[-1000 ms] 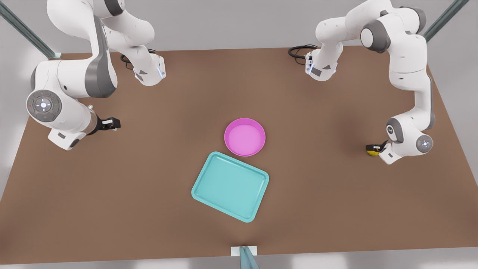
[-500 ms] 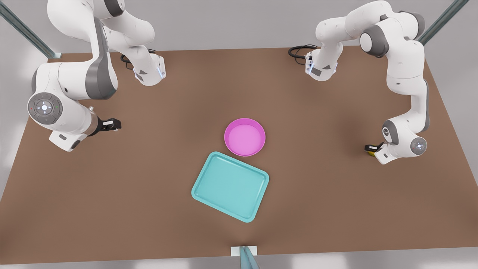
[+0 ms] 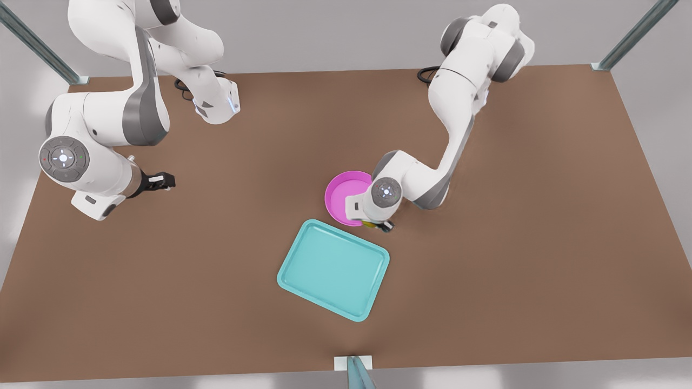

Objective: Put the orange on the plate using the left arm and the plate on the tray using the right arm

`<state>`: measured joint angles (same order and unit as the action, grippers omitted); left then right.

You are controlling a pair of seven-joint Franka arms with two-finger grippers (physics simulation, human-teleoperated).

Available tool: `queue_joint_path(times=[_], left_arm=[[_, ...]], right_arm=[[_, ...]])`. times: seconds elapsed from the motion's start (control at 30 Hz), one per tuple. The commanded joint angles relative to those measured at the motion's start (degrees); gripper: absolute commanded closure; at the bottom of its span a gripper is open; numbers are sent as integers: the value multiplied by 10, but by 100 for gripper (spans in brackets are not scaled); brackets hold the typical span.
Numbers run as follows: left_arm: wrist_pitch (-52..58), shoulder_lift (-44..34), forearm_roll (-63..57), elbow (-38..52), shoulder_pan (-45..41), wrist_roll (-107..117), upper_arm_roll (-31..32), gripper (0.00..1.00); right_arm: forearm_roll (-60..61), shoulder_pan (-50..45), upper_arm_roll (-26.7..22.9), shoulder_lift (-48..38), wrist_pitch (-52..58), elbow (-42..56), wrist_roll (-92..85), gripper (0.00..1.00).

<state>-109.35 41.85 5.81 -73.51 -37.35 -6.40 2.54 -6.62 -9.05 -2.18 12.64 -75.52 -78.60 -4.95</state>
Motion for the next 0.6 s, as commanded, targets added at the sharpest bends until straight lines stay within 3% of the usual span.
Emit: queue_joint_path(times=[0.0, 0.17, 0.2, 0.33, 0.37, 0.4, 0.43, 0.5, 0.57], left_arm=[[41, 19, 36, 16, -26, 525, 5, 39], [35, 46, 35, 1, -44, 534, 7, 38], [33, 48, 34, -8, -45, 532, 7, 0], [38, 39, 18, -25, -49, 530, 6, 0], [126, -19, 18, -14, -41, 528, -12, 0], [234, -103, 22, -6, -17, 474, -53, 0], [313, -168, 22, 3, -16, 393, -135, 0], [369, -189, 23, 52, -16, 207, -322, 0], [363, -188, 24, 69, -11, 181, -391, 0]], right_arm=[[1, 0, 0, 0, 0, 0, -2, 0], [1, -2, 0, -1, 0, -9, -1, 0], [1, -2, 0, 1, -1, -11, -1, 0], [1, -4, 0, 0, -2, -18, 2, 0], [2, -4, 0, 0, -2, -20, 3, 0], [9, -5, 0, 0, -3, -26, 3, 0], [33, -9, 0, 0, -9, -47, 4, 0], [125, -24, 0, 6, -114, -154, 4, 0], [188, -54, 0, 32, -263, -237, 13, 0]])
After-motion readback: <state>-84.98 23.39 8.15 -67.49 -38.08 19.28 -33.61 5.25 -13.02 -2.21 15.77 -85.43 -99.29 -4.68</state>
